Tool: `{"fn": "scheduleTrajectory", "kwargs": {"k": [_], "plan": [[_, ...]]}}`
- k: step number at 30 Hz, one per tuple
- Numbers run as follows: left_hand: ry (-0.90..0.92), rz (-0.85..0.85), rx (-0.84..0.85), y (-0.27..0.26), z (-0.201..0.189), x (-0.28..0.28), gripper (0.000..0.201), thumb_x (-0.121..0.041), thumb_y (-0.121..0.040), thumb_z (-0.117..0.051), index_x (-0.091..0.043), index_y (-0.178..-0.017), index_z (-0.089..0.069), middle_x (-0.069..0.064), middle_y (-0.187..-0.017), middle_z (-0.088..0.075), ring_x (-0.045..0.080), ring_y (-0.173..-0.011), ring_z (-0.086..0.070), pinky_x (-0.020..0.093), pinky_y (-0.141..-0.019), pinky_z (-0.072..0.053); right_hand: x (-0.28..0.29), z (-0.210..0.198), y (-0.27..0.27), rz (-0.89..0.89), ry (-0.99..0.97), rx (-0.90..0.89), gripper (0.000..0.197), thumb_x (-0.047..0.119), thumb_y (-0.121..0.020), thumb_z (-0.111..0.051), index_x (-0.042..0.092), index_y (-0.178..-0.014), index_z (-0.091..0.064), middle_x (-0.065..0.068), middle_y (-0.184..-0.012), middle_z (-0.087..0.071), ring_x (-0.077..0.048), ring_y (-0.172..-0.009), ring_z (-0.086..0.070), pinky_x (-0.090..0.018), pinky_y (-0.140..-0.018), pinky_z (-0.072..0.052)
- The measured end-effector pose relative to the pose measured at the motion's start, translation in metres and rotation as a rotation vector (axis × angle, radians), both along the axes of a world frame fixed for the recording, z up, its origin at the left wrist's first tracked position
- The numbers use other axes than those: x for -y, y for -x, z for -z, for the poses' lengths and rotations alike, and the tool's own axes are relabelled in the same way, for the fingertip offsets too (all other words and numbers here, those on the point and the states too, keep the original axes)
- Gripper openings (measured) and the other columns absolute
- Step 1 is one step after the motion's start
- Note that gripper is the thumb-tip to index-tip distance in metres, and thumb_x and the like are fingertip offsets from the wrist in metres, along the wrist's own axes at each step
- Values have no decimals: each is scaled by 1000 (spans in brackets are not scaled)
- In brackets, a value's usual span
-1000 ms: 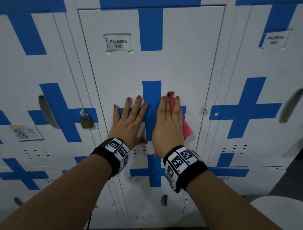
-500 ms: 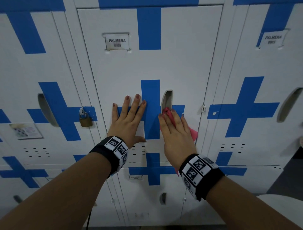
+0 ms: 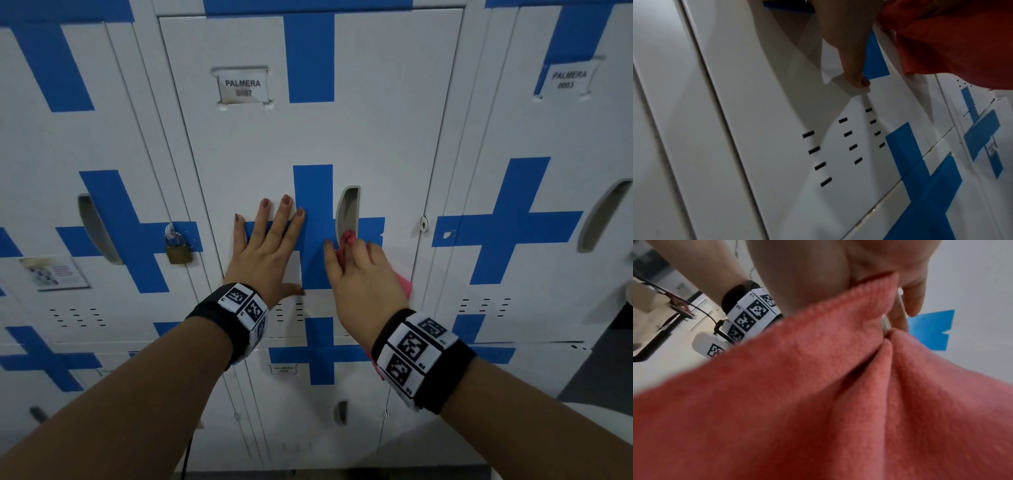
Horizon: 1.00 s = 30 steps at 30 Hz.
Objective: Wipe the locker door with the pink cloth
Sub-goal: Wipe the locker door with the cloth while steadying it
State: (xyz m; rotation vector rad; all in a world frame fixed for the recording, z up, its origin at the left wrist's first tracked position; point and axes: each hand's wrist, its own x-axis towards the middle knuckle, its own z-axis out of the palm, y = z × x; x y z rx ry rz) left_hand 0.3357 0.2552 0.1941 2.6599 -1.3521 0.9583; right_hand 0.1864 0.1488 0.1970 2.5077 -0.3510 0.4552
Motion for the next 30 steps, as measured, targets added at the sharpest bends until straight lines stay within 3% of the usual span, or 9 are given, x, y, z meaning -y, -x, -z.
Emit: {"fn": "scheduleTrajectory", "kwargs": {"k": [4, 12, 15, 18, 20, 25, 27, 30], "plan": [[2, 6, 5, -1, 0, 0, 142, -70, -51, -73, -23, -143, 25, 0, -147, 38, 25, -136, 33, 54, -108, 17, 2, -6, 0, -14, 80, -67, 65, 28, -94, -25, 1, -146, 3, -29, -134, -41, -39, -121, -31, -46, -103, -26], [2, -1, 14, -1, 1, 0, 142, -71, -51, -72, -21, -144, 23, 1, -148, 38, 26, -136, 32, 54, -108, 16, 11, -10, 2, -60, 49, -89, 65, 27, -94, -28, 8, -148, 3, -13, -127, -48, -31, -117, -36, -43, -99, -30], [3, -4, 8, -1, 1, 0, 143, -72, -49, -72, -21, -144, 23, 1, -149, 36, 26, -137, 31, 53, -108, 19, 17, -7, 2, -74, -54, -2, 65, 24, -88, -40, 11, -148, -18, -10, -120, -56, -27, -110, -46, -41, -91, -37], [0, -10, 10, -1, 1, 0, 144, -73, -50, -71, -21, -143, 25, 1, -148, 37, 26, -136, 32, 54, -108, 19, 29, 0, 3, -181, -151, 161, 62, 18, -77, -57, 7, -137, -44, -10, -112, -64, -27, -95, -55, -39, -81, -45], [-2, -8, 7, -1, 1, 0, 144, -73, -50, -71, -22, -142, 27, 0, -147, 39, 26, -135, 34, 54, -107, 17, 34, 4, 4, -253, -193, 241, 58, 13, -75, -59, 6, -132, -50, -10, -112, -66, -27, -92, -55, -38, -79, -47], [-6, -3, 0, 0, 0, -1, 142, -72, -52, -70, -22, -142, 28, 0, -147, 40, 25, -135, 35, 54, -106, 18, 33, -16, 9, -350, -301, 536, 50, 21, -88, -40, 8, -136, -42, -10, -123, -60, -26, -98, -49, -40, -85, -45], [-4, -1, 0, 0, -1, -1, 141, -72, -53, -70, -22, -142, 28, 0, -146, 40, 25, -135, 35, 54, -106, 17, 34, -27, 8, -331, -291, 618, 54, 21, -90, -43, 12, -142, -33, -9, -131, -55, -25, -107, -44, -42, -91, -42], [-3, 1, -3, 0, -1, 0, 142, -72, -52, -70, -22, -142, 27, 0, -147, 39, 25, -135, 34, 55, -106, 15, 41, -24, 1, -254, -248, 520, 72, 19, -88, -56, 18, -148, -17, -7, -148, -37, -29, -133, -29, -47, -107, -30]]}}
